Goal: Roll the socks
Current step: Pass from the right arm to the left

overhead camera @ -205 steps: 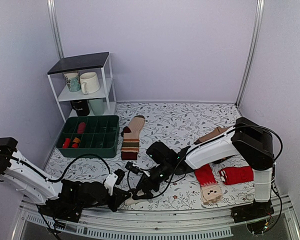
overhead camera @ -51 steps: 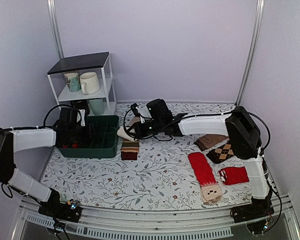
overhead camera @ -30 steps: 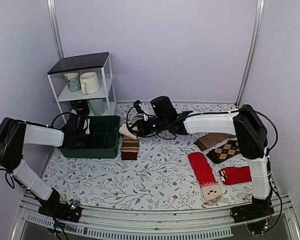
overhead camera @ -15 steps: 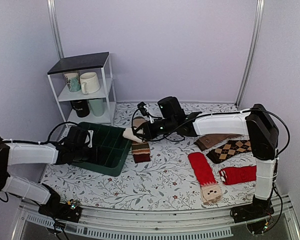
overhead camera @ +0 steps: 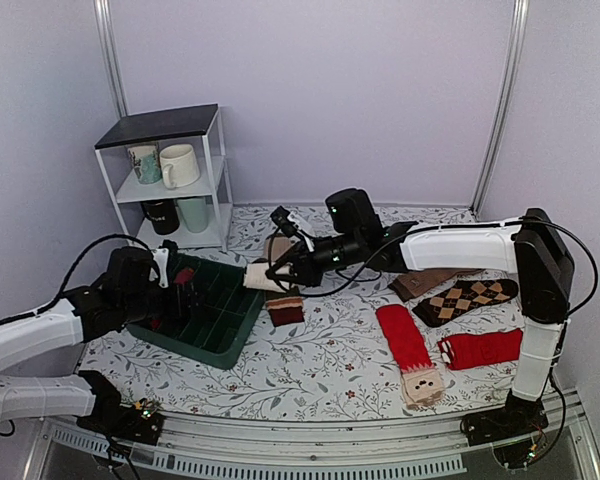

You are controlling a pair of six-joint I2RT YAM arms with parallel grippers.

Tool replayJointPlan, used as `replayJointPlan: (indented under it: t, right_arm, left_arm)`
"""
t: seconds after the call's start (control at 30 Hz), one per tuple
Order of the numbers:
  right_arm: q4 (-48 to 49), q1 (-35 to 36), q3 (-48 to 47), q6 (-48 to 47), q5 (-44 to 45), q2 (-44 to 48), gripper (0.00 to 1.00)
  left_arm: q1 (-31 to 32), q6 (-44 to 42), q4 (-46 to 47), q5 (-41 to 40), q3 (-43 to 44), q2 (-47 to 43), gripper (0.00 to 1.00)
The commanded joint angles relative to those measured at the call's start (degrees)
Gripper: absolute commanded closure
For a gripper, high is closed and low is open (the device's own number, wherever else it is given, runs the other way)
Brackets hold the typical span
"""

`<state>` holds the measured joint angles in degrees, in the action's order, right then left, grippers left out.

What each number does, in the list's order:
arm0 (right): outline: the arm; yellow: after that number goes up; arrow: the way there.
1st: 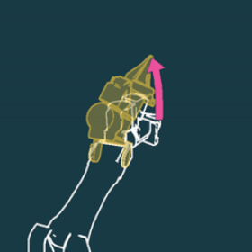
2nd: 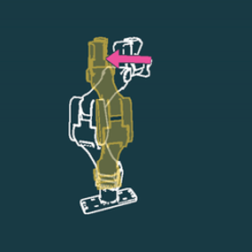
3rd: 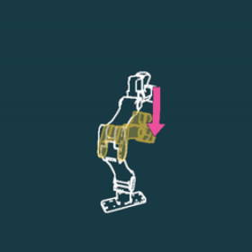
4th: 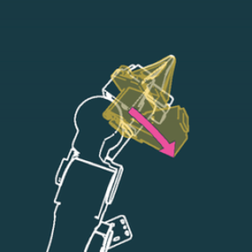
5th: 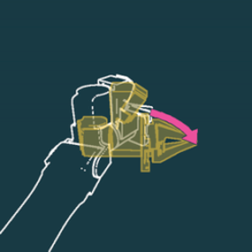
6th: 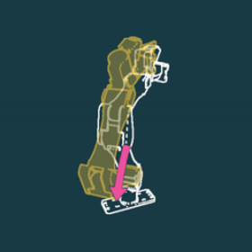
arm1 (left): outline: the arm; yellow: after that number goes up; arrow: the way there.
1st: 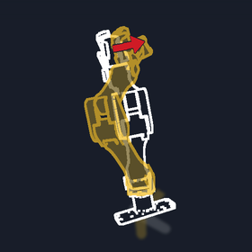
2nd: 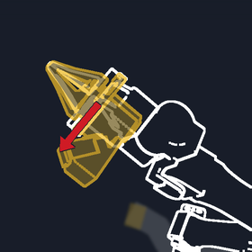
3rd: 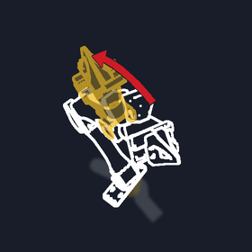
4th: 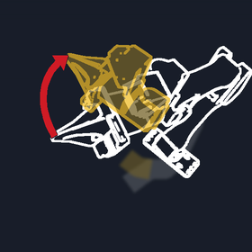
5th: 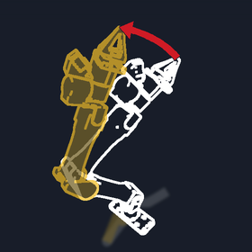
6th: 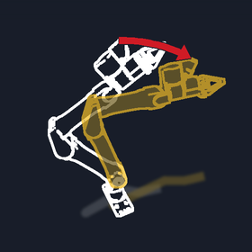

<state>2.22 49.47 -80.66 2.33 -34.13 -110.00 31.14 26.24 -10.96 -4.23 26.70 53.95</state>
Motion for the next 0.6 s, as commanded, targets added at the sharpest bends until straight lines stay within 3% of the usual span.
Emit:
replayJointPlan:
  t: [0.0,0.17,0.37,0.57]
  right_arm:
    - [1.1,-0.2,-2.5,-6.9,-6.9,1.7,0.99]
    - [0.3,0.3,-6.6,-11.4,-14.9,-1.8,0.98]
    - [-5.1,0.9,-13.6,-23.5,-21.9,-7.5,0.96]
    - [-10.7,0.9,-18.4,-27.4,-22.4,-11.5,0.96]
  left_arm:
    - [0.5,-1.3,-2.9,-2.0,4.9,-2.2,0.02]
    - [0.5,-2.7,-5.1,-3.7,7.8,-1.6,0.00]
    - [0.4,-5.9,-5.7,-2.2,9.1,-4.0,0.01]
    - [0.2,-12.5,-2.7,11.0,9.8,-10.8,0.01]
